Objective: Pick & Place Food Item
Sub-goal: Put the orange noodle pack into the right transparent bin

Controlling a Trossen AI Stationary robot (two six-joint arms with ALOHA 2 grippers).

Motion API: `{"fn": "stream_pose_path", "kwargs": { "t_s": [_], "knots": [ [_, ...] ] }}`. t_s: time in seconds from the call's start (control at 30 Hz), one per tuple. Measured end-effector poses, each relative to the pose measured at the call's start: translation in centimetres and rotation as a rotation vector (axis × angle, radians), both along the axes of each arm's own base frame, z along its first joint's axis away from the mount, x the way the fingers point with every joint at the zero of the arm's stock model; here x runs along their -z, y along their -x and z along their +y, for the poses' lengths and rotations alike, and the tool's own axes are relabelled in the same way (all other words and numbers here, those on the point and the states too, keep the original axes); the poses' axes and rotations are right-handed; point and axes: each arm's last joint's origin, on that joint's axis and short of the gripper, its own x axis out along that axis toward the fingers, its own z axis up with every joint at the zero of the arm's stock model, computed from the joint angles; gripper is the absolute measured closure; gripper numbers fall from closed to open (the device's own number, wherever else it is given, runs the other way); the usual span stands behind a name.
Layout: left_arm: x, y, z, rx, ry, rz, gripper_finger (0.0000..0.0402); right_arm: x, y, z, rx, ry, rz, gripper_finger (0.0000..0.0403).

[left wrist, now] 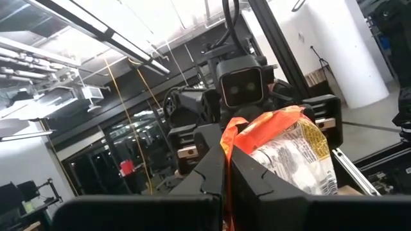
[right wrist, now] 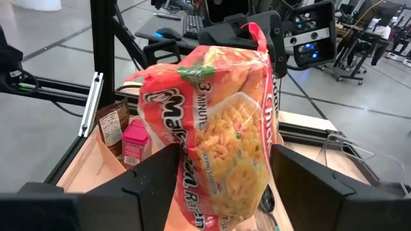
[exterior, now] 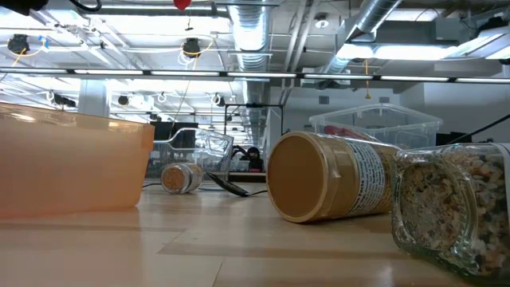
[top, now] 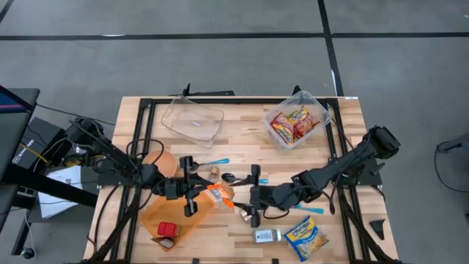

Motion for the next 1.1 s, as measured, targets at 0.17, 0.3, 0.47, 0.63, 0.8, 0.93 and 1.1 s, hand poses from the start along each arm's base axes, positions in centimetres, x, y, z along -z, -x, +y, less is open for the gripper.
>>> {"fn": "stream_pose_path", "kwargs": {
  "t_s": [0.17,0.3,0.47,0.63,0.8,0.93,1.1],
  "knots": [
    [0.0,0.0,0.0,0.000,-0.002,0.003,0.0401,0.0,0.1,0.1,-0.004,0.001,0.002,0.0221],
    [0.0,0.0,0.0,0.000,-0.002,0.005,0.0401,0.0,0.1,0.1,-0.004,0.002,0.004,0.0280],
    [0.1,0.0,0.0,0.000,-0.004,0.008,0.0401,0.1,0.1,0.1,-0.004,0.005,0.008,0.0354],
    [0.2,-0.1,-0.1,0.001,-0.011,0.023,0.0398,0.1,0.1,0.1,-0.006,0.015,0.012,0.0395],
    [0.3,-0.1,0.0,-0.003,-0.014,0.026,0.0379,0.1,0.1,0.1,-0.006,0.015,0.012,0.0392],
    [0.7,-0.2,0.1,-0.122,-0.072,0.086,0.0345,0.2,0.1,0.1,-0.006,0.019,0.022,0.0398],
    [1.4,-0.2,0.5,-0.372,-0.194,0.208,0.0281,0.4,0.1,0.1,-0.004,0.028,0.037,0.0399]
  ]
}}
